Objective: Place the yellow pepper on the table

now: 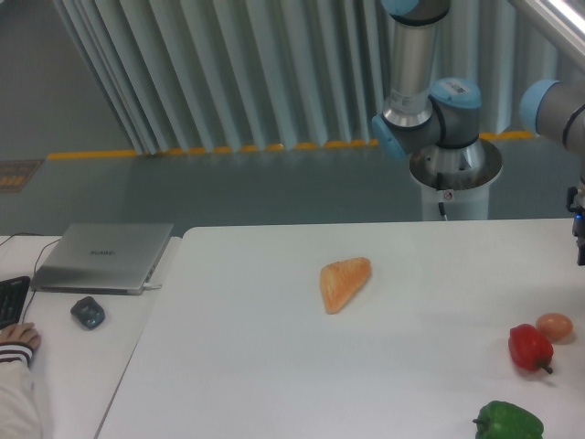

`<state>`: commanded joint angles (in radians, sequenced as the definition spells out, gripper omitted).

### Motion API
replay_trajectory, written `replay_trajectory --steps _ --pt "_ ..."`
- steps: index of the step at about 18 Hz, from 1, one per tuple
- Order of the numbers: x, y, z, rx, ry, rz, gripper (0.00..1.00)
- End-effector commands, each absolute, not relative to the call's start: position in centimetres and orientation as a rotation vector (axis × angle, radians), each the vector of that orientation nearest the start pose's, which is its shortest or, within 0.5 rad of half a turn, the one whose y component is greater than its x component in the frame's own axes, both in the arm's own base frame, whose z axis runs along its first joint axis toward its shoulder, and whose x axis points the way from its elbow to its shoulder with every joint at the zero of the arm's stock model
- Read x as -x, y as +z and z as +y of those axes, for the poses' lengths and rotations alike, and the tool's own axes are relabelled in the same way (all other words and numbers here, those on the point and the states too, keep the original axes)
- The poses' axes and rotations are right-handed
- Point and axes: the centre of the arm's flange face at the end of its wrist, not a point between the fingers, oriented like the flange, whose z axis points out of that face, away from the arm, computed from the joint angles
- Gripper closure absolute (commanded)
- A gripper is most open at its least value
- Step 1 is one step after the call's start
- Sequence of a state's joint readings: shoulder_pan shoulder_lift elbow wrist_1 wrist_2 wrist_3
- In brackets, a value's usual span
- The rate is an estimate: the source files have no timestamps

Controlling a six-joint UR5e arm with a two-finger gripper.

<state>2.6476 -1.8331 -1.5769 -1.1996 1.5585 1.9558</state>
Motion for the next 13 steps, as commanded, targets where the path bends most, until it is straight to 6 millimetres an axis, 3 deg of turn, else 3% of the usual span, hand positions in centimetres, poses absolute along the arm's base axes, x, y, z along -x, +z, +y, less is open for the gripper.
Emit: replay_trajectory --steps 5,9,13 --pt "45.8 39.0 39.7 2.83 0.172 1.328 0.0" --pt "45.7 37.1 38.7 2.848 0.131 1.279 0.0" --pt "45.9 38.7 38.7 2.847 0.201 1.256 0.0"
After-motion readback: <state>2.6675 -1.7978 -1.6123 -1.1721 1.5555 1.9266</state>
